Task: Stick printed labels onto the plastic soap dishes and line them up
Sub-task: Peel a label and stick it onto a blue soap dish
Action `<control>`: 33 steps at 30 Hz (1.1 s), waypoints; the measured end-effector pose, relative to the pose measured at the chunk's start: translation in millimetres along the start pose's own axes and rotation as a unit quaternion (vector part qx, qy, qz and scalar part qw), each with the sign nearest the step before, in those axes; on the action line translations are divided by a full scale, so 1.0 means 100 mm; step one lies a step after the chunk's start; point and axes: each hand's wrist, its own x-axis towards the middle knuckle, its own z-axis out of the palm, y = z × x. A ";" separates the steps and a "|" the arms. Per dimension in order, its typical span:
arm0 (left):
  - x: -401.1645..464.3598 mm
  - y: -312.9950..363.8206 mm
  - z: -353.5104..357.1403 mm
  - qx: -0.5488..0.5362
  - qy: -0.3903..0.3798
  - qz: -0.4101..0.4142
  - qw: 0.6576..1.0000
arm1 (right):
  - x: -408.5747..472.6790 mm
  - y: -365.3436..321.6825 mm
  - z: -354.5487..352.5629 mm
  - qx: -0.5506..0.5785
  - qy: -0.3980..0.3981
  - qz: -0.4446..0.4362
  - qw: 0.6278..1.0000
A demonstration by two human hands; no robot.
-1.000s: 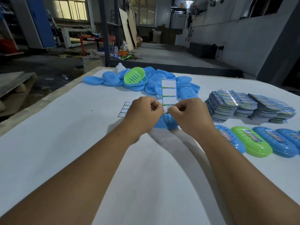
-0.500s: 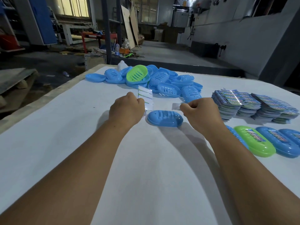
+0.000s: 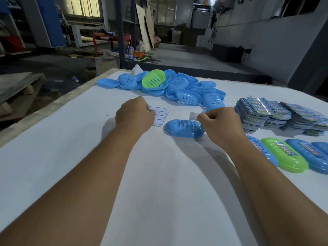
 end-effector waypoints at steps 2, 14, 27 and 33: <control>-0.09 0.15 0.03 -0.188 -0.026 0.020 0.982 | -0.02 -0.02 0.01 0.001 0.002 -0.004 1.000; -0.46 0.46 0.14 -0.375 -0.141 0.105 0.910 | -0.09 -0.11 0.00 0.011 -0.001 -0.041 0.999; -0.42 0.40 0.16 -0.385 -0.100 0.073 0.915 | -0.15 -0.14 0.04 0.084 -0.056 -0.082 0.991; -0.42 0.43 0.15 -0.365 -0.085 0.062 0.925 | -0.10 -0.09 0.04 0.107 -0.044 -0.041 0.993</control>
